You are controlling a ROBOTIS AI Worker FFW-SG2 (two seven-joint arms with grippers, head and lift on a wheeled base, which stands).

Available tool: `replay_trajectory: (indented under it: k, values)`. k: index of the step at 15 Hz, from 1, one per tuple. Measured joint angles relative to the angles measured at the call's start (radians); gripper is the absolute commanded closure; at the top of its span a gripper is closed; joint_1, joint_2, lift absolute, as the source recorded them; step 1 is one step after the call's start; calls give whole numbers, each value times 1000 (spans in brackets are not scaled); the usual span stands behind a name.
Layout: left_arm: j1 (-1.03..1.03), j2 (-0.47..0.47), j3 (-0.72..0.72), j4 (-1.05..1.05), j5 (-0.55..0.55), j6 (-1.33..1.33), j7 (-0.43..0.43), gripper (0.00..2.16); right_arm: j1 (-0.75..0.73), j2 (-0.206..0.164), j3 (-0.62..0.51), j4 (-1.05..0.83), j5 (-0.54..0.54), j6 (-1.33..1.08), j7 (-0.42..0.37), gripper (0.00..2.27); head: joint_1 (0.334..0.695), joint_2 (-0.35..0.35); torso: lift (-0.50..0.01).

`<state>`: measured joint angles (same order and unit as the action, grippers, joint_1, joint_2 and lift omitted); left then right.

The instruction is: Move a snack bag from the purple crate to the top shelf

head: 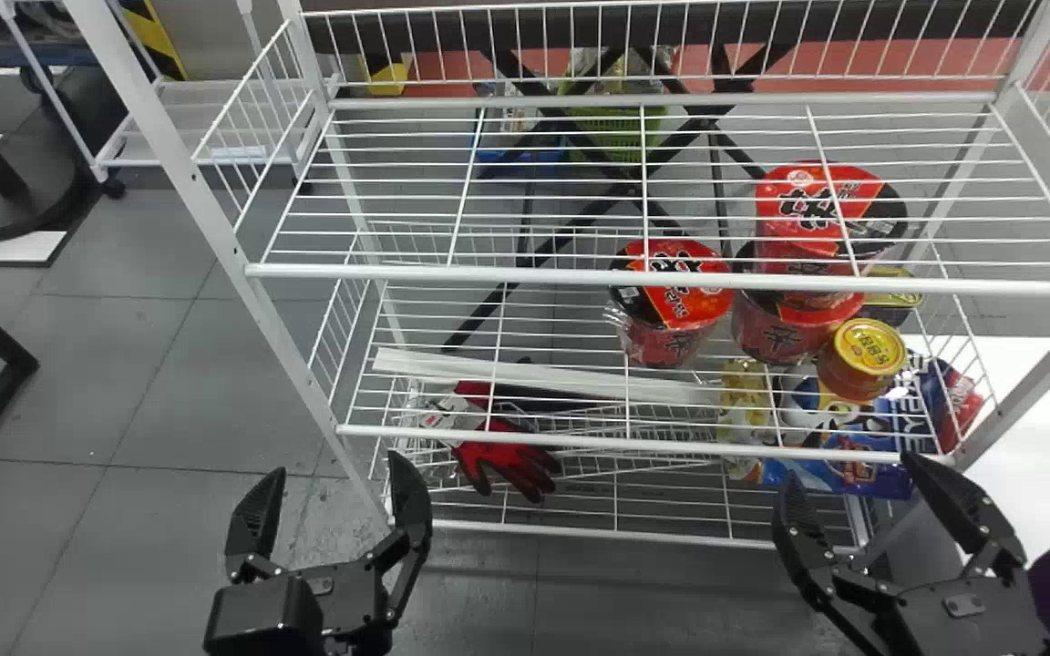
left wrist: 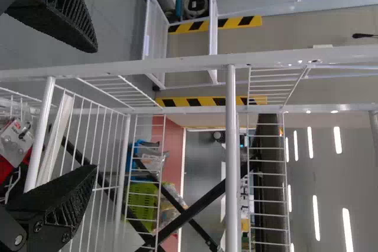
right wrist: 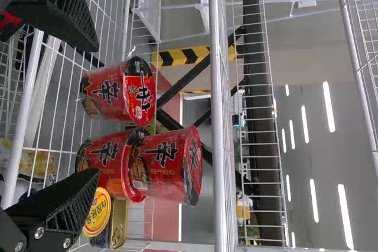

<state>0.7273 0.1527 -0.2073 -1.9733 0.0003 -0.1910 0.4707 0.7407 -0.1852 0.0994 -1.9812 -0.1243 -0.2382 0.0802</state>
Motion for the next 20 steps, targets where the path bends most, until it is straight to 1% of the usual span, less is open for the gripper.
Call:
replay_trajectory:
  k: [13,16,20]
  values:
    - [-9,-1,3,13,6,-2,-3,117,5,-4,0,-6,-7,-30,18,87,695,95,-454]
    - [-17,-1,4,20,11,-3,-3,117,42,-5,-31,-84,-43,18,36,87,695,87,-454]
    - [-26,-1,2,29,16,-3,-4,117,85,-5,-119,-203,-122,188,61,97,695,38,-454]
